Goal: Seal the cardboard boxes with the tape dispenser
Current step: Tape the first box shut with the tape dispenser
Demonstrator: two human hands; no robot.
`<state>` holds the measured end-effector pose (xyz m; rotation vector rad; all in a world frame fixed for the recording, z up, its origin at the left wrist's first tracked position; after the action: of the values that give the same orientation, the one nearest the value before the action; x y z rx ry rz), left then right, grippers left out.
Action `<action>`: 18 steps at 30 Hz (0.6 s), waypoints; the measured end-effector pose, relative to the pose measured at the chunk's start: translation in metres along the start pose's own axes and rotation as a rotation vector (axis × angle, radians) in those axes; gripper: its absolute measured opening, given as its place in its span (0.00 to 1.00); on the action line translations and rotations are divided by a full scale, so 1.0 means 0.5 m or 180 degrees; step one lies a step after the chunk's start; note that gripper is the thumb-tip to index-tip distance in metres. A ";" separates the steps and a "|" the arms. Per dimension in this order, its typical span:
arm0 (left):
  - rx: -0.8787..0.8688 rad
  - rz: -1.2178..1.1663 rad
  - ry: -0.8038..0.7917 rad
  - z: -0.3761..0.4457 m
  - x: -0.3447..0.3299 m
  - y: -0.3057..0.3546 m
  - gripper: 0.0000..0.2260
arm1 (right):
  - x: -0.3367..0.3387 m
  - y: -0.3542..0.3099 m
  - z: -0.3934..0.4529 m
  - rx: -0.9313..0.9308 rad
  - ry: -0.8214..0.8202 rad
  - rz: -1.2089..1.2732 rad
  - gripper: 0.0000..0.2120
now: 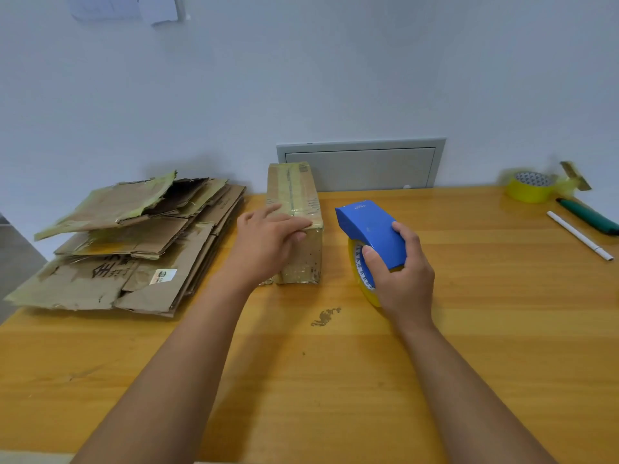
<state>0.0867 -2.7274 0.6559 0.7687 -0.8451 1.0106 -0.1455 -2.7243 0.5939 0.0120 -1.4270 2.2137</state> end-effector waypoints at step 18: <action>0.0116 -0.0046 0.0333 0.005 -0.012 0.009 0.12 | -0.002 -0.006 -0.007 -0.0036 0.0096 0.0110 0.28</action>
<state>0.0804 -2.7305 0.6527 0.7453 -0.7318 1.0466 -0.1427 -2.7206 0.5945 -0.0501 -1.4336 2.2239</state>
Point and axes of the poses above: each hand's wrist, its own z-axis towards the middle knuckle, its own x-axis out of the back of the hand, y = z × x, the point moved 4 cm from there along z, towards the middle knuckle, and after that the axes turned 5 degrees about -x, right-handed, at the moved point
